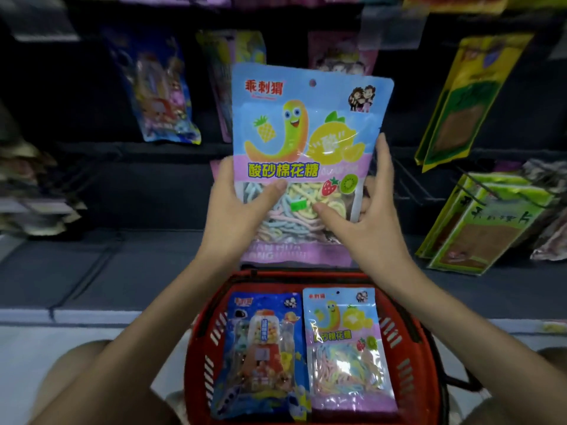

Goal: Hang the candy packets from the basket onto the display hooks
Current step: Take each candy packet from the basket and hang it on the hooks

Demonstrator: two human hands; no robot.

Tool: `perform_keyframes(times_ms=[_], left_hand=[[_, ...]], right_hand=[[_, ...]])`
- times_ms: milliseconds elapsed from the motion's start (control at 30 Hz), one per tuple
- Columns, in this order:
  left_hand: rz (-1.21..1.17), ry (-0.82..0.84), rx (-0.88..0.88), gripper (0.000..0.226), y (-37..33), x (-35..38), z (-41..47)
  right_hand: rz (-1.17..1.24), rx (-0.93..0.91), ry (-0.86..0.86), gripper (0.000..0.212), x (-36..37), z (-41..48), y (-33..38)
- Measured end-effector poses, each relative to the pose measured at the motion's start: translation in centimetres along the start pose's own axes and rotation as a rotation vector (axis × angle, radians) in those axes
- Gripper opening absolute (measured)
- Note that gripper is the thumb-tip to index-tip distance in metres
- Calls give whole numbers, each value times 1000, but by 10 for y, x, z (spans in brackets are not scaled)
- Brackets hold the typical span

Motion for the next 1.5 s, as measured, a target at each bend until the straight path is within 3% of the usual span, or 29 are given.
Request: perform_keyframes(times_ms=[167,267,567,833,1133,1500], left_hand=[[88,-25,282,65,-71,-11,41],[136,-66,404,70,-104,-19,64],[246,-127,560,74,-175,-50,124],[287,-96,545,65,-230,-65,157],[200,-22,296,46,-246,-89,204],[150,-112,427,57,-271,-116,227]], right_hand=[[43,-150,-44,109,3,56,60],[24,-208,-84,103,5,85,92],[-23,-314,-88,97,15,157,168],[-91,-327,-74,97,20,198,224],[-65,-287,-72,89,34,239,250],[-51,-317,-70,89,54,273,285]])
Point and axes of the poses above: each hand's wrist, its own z-axis towards the middle knuckle, its own x-axis out of the palm, y = z × x, the point moved 5 cm from there along z, towards the middle knuckle, and after that the axes turned 13 degrees about -z, right-handed, at the moved point
